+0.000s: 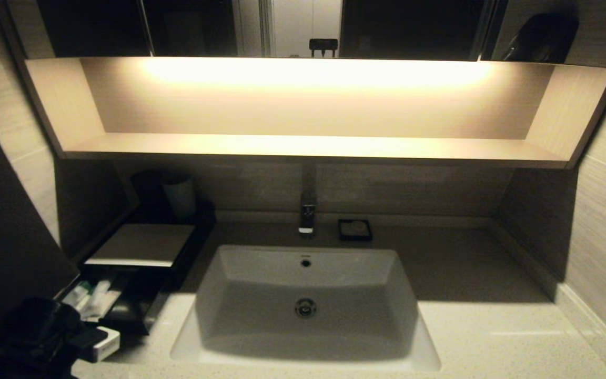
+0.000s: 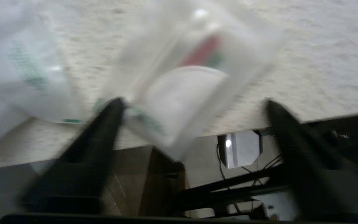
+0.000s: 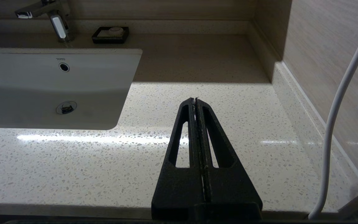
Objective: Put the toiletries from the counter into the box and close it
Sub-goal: Pick up the bathroom toiletry
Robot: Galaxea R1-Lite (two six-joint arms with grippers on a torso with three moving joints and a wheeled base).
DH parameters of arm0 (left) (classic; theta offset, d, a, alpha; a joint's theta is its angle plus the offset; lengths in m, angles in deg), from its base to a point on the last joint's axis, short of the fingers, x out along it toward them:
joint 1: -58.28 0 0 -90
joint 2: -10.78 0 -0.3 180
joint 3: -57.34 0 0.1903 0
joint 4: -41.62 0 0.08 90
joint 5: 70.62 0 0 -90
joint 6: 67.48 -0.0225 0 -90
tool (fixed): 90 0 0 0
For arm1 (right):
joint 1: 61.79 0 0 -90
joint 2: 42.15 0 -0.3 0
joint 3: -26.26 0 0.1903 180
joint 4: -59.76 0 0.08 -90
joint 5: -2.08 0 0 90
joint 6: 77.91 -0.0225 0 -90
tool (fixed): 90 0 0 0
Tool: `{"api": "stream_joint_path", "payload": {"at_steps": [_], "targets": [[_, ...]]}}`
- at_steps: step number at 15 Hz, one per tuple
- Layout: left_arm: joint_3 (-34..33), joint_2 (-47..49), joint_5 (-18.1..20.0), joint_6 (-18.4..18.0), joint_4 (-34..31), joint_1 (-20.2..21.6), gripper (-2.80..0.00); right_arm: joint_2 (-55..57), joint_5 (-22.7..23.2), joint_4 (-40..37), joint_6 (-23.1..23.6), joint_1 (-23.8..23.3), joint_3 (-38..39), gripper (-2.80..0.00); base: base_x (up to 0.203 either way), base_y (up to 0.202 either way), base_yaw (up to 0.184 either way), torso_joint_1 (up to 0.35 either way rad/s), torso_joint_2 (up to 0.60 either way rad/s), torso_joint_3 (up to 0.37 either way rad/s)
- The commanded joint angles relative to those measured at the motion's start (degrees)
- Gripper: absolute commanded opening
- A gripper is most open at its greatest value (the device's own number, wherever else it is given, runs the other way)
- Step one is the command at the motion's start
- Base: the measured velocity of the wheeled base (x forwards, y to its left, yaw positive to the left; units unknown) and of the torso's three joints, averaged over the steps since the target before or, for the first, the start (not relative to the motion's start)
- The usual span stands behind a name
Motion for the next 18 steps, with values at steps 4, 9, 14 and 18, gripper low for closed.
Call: {"api": "stream_joint_path", "payload": {"at_steps": [4, 9, 14, 18], "targets": [[0.2, -0.4, 0.1, -0.1, 0.0, 0.0, -2.8, 0.0, 0.0, 0.0, 0.0, 0.0, 0.0, -2.8, 0.0, 0.0, 0.0, 0.0, 0.0, 0.0], [0.4, -0.4, 0.1, 0.0, 0.0, 0.0, -2.8, 0.0, 0.0, 0.0, 0.0, 0.0, 0.0, -2.8, 0.0, 0.0, 0.0, 0.0, 0.0, 0.0], [0.7, -1.5, 0.1, 0.0, 0.0, 0.1, -2.8, 0.0, 0.0, 0.0, 0.0, 0.0, 0.0, -2.8, 0.0, 0.0, 0.0, 0.0, 0.0, 0.0], [1.8, -3.4, 0.1, 1.4, -0.1, 0.5, -2.8, 0.0, 0.0, 0.0, 0.0, 0.0, 0.0, -2.8, 0.0, 0.0, 0.0, 0.0, 0.0, 0.0]]}}
